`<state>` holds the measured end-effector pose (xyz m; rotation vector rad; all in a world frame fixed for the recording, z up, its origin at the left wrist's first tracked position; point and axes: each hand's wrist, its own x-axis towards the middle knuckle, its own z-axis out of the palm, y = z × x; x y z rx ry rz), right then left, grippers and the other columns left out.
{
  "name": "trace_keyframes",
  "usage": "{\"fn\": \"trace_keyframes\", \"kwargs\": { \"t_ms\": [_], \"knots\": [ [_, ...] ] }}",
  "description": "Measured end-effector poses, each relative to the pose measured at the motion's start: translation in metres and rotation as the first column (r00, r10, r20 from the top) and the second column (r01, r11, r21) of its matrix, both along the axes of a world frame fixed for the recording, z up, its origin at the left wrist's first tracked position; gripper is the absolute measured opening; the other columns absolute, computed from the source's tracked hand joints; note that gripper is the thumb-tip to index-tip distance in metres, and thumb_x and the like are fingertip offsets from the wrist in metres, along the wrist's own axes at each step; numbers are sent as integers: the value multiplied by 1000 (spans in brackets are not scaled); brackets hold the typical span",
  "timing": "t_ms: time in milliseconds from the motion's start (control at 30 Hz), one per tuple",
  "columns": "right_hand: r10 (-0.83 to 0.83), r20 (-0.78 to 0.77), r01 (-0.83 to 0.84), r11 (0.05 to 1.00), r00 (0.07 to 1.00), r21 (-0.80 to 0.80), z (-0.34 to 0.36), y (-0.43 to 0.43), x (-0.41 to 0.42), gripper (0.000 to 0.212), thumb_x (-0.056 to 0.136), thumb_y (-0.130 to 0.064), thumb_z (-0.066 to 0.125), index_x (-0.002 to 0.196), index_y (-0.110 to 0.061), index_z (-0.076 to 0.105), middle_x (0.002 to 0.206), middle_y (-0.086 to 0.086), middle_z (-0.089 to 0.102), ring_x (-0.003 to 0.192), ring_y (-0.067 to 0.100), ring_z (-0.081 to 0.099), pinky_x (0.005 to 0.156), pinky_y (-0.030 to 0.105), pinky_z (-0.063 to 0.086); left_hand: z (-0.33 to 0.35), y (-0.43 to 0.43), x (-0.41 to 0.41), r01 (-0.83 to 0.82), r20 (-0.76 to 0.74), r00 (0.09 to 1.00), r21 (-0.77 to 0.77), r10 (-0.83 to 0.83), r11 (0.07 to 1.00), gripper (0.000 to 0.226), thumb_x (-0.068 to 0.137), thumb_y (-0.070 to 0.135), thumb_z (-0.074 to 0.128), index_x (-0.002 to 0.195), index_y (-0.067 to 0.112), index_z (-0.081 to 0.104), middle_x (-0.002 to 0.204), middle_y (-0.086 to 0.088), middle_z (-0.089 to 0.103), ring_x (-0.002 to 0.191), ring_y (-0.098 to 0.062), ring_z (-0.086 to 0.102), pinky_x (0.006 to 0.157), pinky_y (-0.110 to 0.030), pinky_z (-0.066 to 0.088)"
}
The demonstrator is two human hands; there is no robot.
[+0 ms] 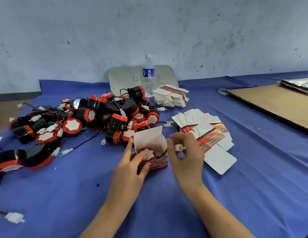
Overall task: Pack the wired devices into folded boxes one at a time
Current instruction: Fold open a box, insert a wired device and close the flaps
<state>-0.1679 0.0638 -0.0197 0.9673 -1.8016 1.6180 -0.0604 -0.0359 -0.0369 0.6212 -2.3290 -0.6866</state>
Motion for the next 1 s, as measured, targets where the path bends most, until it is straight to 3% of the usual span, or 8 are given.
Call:
{"fn": "trace_keyframes", "kwargs": {
  "t_ms": [133,200,367,500,633,767,867,1000],
  "knots": [
    [88,136,-81,995,987,-55,1,1,-6,25,88,-17,64,94,-41,56,85,1,67,72,4,67,64,5,43,-1,0,-1,-11,18,1000,-3,11,1000,15,85,20,74,99,26,73,157,-1,28,98,-28,65,72,-20,41],
    [119,150,-120,993,982,-5,-1,1,-6,26,88,-14,64,98,-38,60,87,-2,68,73,4,66,63,6,44,-2,0,-1,-13,31,999,-15,13,1000,15,86,23,72,100,28,71,158,1,24,102,-26,64,72,-20,42],
    [-12,-183,75,936,983,344,-2,-2,-4,15,77,-7,78,90,-9,71,71,0,64,66,22,57,48,33,50,-3,-1,0,2,35,999,-30,0,1000,16,87,24,71,103,27,69,158,1,26,107,-24,63,75,-29,50],
    [-5,-296,157,857,955,490,2,-5,5,40,60,1,88,96,-8,72,60,-2,42,55,26,54,37,29,45,-3,-2,1,5,36,999,-23,-4,1000,14,88,27,69,101,24,68,158,1,27,112,-23,61,81,-37,54],
    [-46,-87,90,783,995,615,0,-8,2,41,90,-16,65,129,-17,50,81,-4,43,82,26,53,66,32,45,-2,-2,1,4,39,999,-34,-3,999,16,88,29,68,104,28,68,158,2,27,111,-21,61,79,-36,54],
    [-22,13,10,818,1000,575,3,-6,0,24,94,-23,61,110,-7,54,92,9,57,87,28,53,74,37,45,-2,-1,0,8,39,999,-29,-7,1000,15,88,28,68,103,26,69,158,1,28,105,-23,63,76,-34,53],
    [-3,-163,81,877,987,473,5,-4,2,27,86,-8,68,109,4,66,67,11,55,62,31,53,52,38,50,-3,-2,1,3,62,998,-18,-1,1000,14,90,29,67,103,25,67,159,5,25,102,-21,63,77,-33,54],
    [-19,-328,172,880,944,443,3,-5,-4,48,84,2,69,130,5,55,63,9,54,56,28,49,51,34,48,-4,-2,1,9,49,999,-15,-8,1000,16,90,29,67,106,25,68,158,5,26,108,-19,61,82,-33,54]
  ]
}}
